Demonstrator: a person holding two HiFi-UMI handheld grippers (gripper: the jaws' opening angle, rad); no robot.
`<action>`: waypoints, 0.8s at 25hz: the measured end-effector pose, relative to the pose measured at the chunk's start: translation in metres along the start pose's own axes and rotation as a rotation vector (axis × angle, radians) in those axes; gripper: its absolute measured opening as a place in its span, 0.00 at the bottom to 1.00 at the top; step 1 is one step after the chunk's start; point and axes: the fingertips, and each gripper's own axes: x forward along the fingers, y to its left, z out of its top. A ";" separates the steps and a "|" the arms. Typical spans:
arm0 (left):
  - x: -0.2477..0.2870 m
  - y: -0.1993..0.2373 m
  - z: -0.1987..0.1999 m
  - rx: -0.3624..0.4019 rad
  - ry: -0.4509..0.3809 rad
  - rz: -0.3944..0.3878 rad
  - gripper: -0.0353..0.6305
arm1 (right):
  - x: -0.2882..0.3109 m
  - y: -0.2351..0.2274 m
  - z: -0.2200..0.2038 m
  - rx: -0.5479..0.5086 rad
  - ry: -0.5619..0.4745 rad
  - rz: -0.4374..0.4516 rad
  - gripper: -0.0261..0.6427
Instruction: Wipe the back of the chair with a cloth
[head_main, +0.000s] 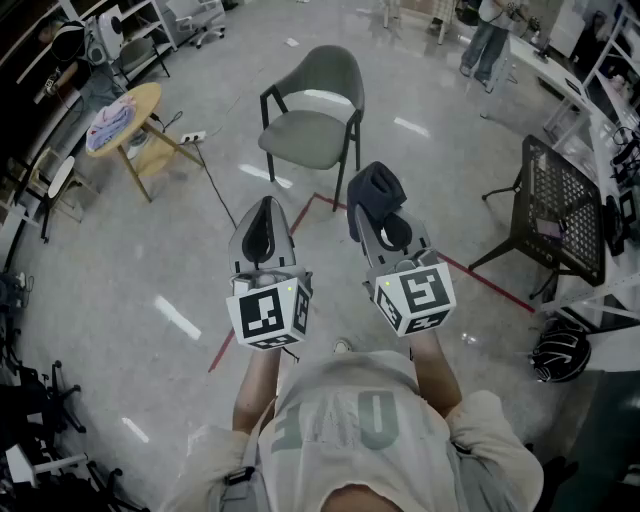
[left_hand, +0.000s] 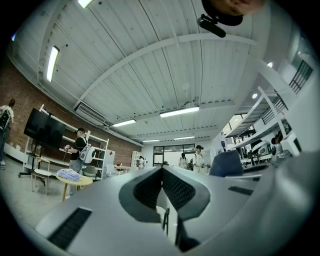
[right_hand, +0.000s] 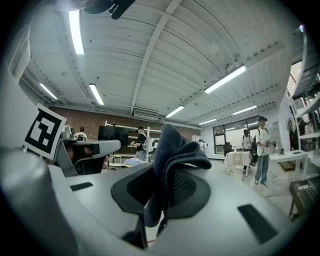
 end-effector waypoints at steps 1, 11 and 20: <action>0.002 0.001 0.000 -0.001 -0.001 0.000 0.08 | 0.002 -0.001 0.000 0.001 0.001 0.001 0.12; 0.013 0.015 -0.005 -0.012 -0.005 0.034 0.08 | 0.016 -0.013 -0.009 -0.019 -0.002 0.031 0.12; 0.048 0.057 -0.034 -0.032 0.026 0.085 0.08 | 0.061 -0.024 -0.038 0.014 0.054 0.076 0.13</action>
